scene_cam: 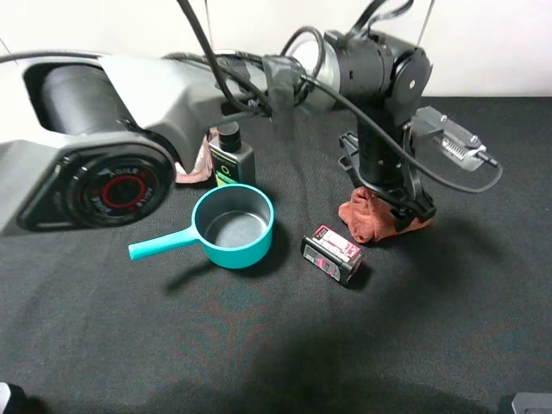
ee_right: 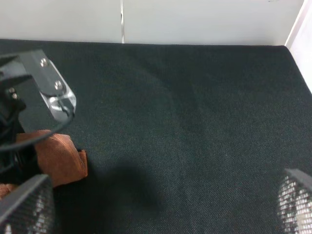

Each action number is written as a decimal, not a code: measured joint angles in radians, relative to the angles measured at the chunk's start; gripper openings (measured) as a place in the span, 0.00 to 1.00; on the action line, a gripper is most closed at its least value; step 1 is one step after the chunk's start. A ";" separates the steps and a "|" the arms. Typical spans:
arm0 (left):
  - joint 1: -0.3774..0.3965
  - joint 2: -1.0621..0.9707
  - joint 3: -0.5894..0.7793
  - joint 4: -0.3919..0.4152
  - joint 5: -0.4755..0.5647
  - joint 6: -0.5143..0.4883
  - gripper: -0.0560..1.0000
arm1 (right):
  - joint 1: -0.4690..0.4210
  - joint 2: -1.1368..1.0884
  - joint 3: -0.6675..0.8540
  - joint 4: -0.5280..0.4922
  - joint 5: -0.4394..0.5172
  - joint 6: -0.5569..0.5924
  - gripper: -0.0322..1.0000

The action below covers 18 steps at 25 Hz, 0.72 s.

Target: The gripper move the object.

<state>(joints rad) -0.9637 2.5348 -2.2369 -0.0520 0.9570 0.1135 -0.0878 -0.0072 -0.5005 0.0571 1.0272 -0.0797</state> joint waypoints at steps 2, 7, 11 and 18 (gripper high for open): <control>0.001 -0.027 0.000 0.006 0.004 0.000 0.86 | 0.000 0.000 0.000 0.000 0.000 0.000 0.70; 0.015 -0.094 0.000 0.014 0.025 0.000 0.86 | 0.000 0.000 0.000 0.000 0.000 0.000 0.70; 0.030 -0.154 0.000 0.016 0.062 0.000 0.86 | 0.000 0.000 0.000 0.000 0.000 0.000 0.70; 0.070 -0.269 0.000 0.042 0.155 -0.012 0.86 | 0.000 0.000 0.000 0.001 0.000 0.000 0.70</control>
<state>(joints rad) -0.8942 2.2659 -2.2369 -0.0102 1.1125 0.1014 -0.0878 -0.0072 -0.5005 0.0583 1.0272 -0.0797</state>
